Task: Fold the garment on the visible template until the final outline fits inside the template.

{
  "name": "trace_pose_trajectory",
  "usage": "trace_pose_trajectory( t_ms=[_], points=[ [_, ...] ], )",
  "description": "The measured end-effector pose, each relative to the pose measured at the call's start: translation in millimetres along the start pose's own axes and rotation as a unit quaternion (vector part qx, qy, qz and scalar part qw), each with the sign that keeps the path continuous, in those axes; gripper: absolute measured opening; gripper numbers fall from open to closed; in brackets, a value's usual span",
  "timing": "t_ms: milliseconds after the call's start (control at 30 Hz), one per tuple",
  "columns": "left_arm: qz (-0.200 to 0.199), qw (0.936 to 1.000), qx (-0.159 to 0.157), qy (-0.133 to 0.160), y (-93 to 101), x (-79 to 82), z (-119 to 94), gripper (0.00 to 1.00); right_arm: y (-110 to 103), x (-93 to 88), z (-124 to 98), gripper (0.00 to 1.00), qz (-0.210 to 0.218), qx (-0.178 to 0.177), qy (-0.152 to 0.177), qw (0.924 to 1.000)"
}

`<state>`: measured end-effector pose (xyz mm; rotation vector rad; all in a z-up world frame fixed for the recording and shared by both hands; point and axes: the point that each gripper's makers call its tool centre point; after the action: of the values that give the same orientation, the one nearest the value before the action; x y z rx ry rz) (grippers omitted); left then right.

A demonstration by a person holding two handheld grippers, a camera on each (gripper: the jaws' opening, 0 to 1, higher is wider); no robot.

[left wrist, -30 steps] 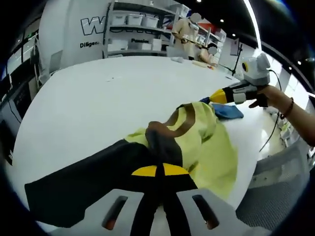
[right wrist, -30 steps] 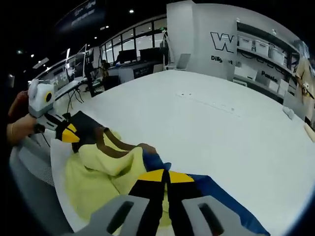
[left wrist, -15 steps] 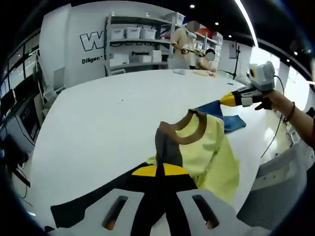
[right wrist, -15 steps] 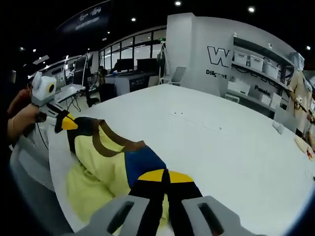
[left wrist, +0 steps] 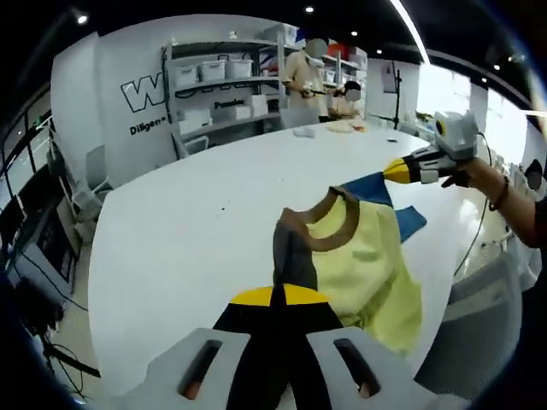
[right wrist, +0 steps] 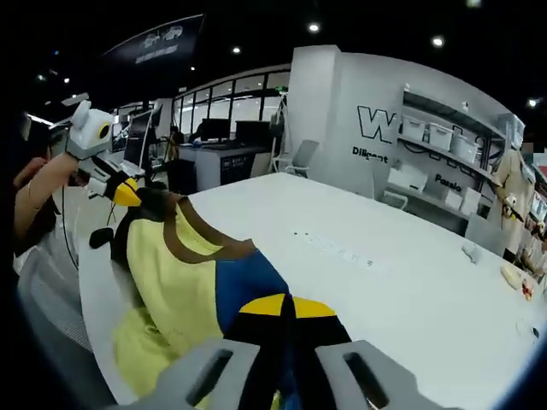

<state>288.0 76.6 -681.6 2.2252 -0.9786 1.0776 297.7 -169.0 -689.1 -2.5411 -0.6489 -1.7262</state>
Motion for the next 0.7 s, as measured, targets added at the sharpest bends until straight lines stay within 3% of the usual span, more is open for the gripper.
trace_pose_trajectory(
  t_ms=[267,433,700],
  points=[
    [0.012,0.9992,0.01,-0.037,-29.2,2.5,15,0.0,7,10.8,16,0.0,0.002,-0.014,0.001,0.9999],
    [-0.01,0.9984,-0.008,-0.055,-53.7,0.6,39,0.0,19,9.0,44,0.0,-0.001,-0.034,-0.013,0.9993],
    [-0.026,0.9968,-0.003,-0.076,-93.5,-3.7,71,0.0,29,1.2,89,0.0,0.011,-0.043,-0.037,0.9983]
  ],
)
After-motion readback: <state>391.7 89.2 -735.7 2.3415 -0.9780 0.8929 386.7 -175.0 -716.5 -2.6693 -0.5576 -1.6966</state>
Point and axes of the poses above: the point that each gripper's makers call its tool centre point, and the gripper's own axes: z roughly forward along the fingers, y roughly to its right, x roughly out of its top, and after that the axes turned 13 degrees about -x, right-handed
